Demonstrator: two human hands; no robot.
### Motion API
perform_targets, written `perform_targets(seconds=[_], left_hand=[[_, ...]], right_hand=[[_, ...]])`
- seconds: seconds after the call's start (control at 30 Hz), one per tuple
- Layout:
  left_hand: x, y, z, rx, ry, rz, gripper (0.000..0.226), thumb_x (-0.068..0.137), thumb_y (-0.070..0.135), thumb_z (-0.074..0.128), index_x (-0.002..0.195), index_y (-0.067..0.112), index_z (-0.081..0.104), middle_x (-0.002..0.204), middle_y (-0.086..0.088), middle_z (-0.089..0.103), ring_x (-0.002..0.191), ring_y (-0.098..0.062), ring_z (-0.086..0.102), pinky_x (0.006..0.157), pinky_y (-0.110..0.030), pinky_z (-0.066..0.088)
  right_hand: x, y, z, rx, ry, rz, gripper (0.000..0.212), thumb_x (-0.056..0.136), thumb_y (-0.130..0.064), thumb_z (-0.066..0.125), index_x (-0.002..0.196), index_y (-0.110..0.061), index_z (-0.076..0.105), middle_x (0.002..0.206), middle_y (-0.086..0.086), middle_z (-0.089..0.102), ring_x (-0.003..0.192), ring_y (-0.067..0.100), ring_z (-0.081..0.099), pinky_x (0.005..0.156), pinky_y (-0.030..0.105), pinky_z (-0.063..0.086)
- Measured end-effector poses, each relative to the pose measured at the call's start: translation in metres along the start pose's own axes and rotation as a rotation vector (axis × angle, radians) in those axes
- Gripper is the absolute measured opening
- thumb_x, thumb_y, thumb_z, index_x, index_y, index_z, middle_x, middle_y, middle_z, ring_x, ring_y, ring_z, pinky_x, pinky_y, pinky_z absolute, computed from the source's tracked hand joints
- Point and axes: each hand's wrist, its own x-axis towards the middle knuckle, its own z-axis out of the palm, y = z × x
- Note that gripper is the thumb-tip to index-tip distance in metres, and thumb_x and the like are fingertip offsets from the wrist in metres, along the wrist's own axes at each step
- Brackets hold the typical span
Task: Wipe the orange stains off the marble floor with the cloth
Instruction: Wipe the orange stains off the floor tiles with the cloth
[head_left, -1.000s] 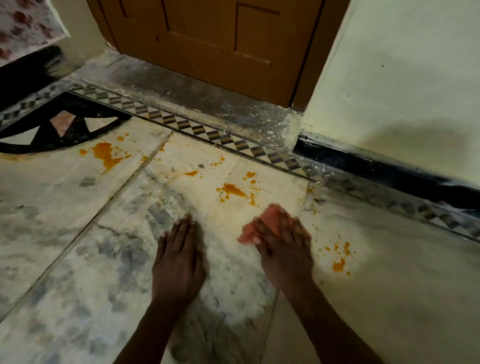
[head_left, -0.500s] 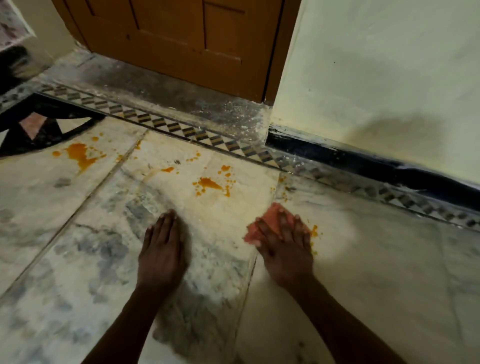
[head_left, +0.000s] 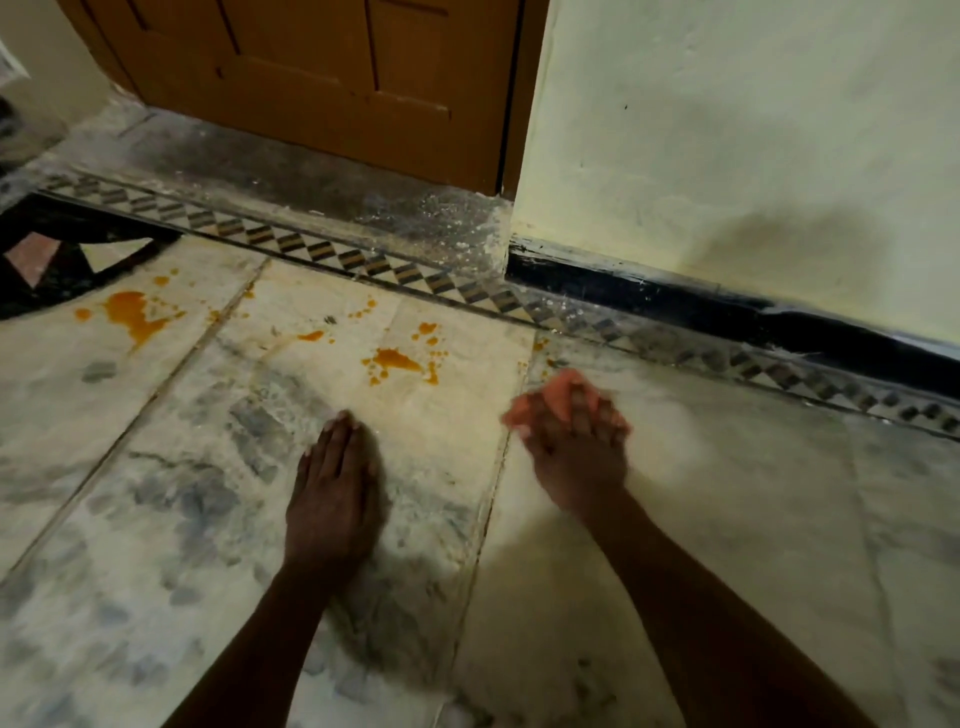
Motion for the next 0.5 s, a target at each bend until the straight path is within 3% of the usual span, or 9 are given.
perform_targets(seconds=[0.13,0.23,0.3,0.37,0.43,0.5], left_hand=[[0.001,0.002,-0.007,-0.003,0.004,0.003,0.063,0.103,0.036,0.033,0.156,0.005,0.045,0.167,-0.015,0.038,0.153,-0.032,0.039,0.12,-0.05,0.035],[-0.002,0.005,-0.009,-0.026,0.013,-0.017,0.063,0.102,0.038,0.033,0.156,0.007,0.046,0.167,-0.012,0.038,0.154,-0.029,0.039,0.12,-0.048,0.035],[-0.001,0.007,-0.011,-0.037,0.012,-0.021,0.064,0.102,0.038,0.033,0.156,0.008,0.046,0.167,-0.012,0.038,0.153,-0.029,0.039,0.12,-0.048,0.036],[-0.001,0.007,-0.011,-0.031,0.008,-0.028,0.063,0.101,0.038,0.033,0.156,0.008,0.047,0.167,-0.012,0.039,0.153,-0.029,0.04,0.12,-0.049,0.037],[-0.001,0.007,-0.012,-0.036,0.002,-0.028,0.063,0.101,0.038,0.034,0.156,0.009,0.047,0.168,-0.011,0.038,0.153,-0.029,0.039,0.12,-0.049,0.037],[-0.001,0.006,-0.014,-0.049,0.003,-0.03,0.063,0.101,0.038,0.034,0.156,0.01,0.046,0.168,-0.01,0.037,0.154,-0.028,0.038,0.12,-0.046,0.035]], right_hand=[[-0.078,-0.02,0.032,-0.047,0.134,-0.333,0.06,0.101,-0.072,0.023,0.158,-0.054,0.032,0.176,0.001,0.018,0.161,0.039,0.019,0.124,0.06,0.026],[-0.087,0.012,0.024,-0.047,0.132,-0.116,0.061,0.099,-0.075,0.02,0.158,-0.061,0.018,0.177,-0.001,0.013,0.161,0.033,0.019,0.126,0.055,0.021],[-0.048,0.021,0.01,-0.036,0.111,0.088,0.067,0.095,-0.078,0.009,0.159,-0.06,0.002,0.178,0.003,-0.003,0.162,0.038,0.006,0.129,0.06,0.009],[0.002,0.013,-0.001,0.02,0.091,0.194,0.068,0.098,-0.076,0.008,0.162,-0.055,-0.002,0.176,0.007,-0.014,0.161,0.043,-0.007,0.127,0.063,-0.001],[0.033,-0.01,-0.008,0.054,0.092,0.205,0.063,0.107,-0.062,0.024,0.166,-0.046,0.006,0.177,0.01,-0.009,0.16,0.048,-0.004,0.127,0.065,0.001],[0.038,-0.038,-0.005,0.072,0.194,0.11,0.057,0.109,-0.036,0.039,0.165,-0.031,0.028,0.175,0.014,0.013,0.158,0.05,0.019,0.127,0.065,0.018]])
